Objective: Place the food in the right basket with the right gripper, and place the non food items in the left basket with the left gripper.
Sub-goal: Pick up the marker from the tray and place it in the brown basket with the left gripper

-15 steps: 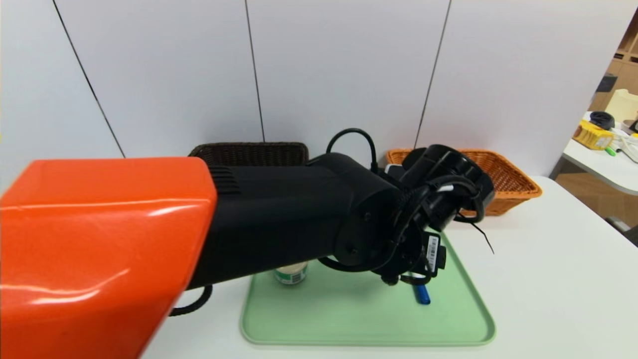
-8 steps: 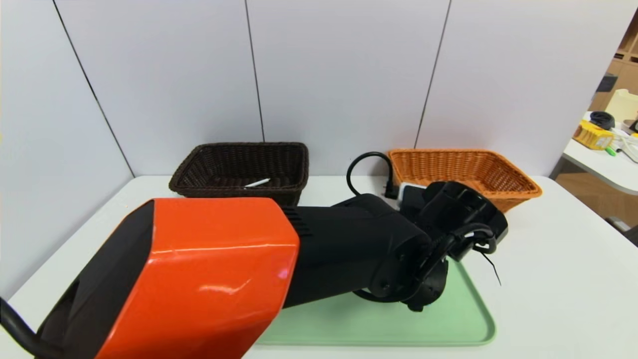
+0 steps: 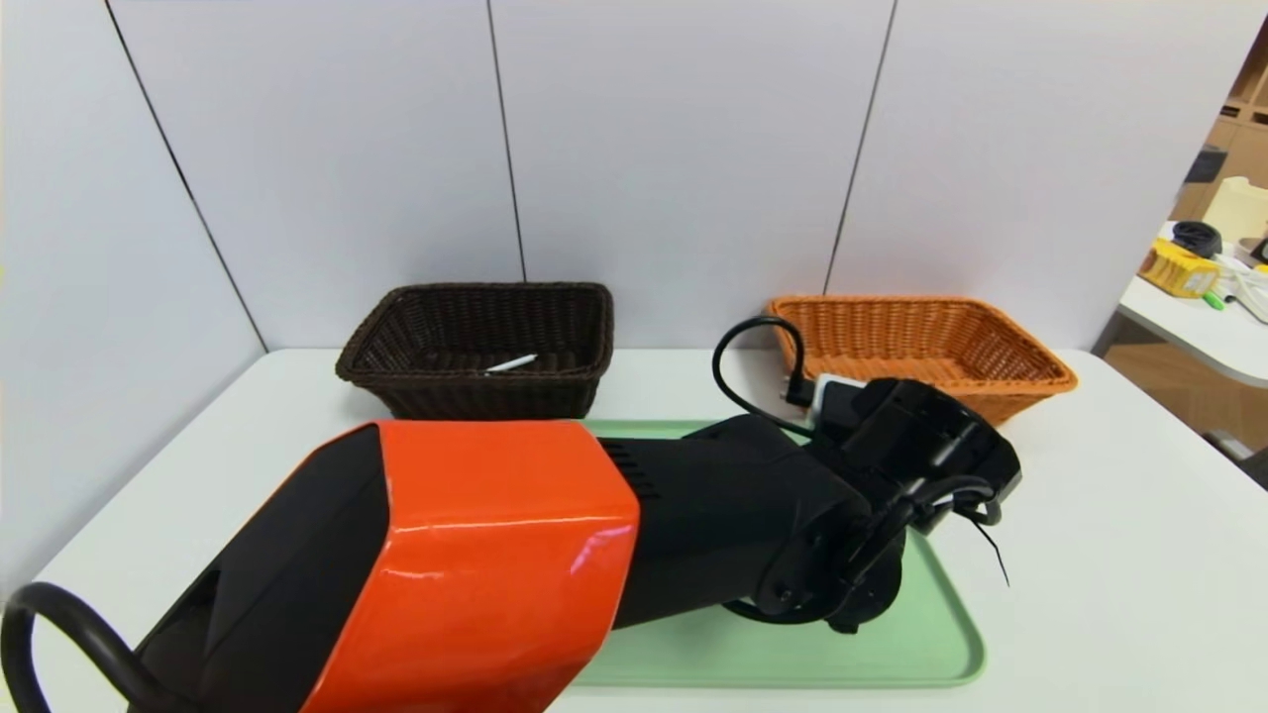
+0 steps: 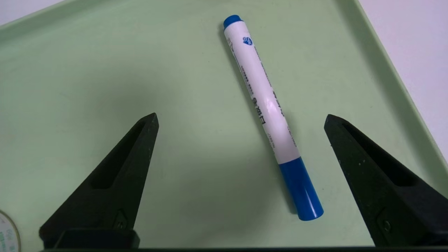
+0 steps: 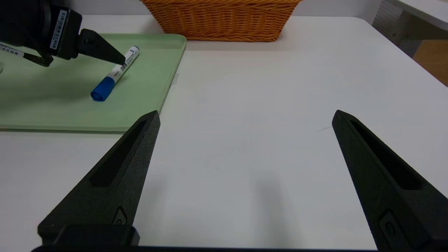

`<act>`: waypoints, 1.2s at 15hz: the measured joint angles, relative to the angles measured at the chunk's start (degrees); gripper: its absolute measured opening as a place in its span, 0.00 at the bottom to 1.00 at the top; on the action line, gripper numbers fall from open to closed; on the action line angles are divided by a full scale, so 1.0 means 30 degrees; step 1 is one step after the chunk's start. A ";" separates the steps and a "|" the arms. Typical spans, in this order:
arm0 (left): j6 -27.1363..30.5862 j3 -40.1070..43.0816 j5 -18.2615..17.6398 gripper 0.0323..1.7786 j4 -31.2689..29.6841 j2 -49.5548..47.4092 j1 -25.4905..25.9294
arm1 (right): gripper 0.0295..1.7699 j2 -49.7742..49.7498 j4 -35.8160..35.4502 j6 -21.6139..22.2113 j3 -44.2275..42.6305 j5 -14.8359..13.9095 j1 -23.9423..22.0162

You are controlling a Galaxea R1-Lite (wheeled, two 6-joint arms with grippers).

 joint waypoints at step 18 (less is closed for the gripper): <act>-0.0126 -0.0024 0.1341 0.95 -0.1422 0.1122 0.0069 | 0.96 0.0000 0.0000 0.0000 0.0000 0.0000 -0.0008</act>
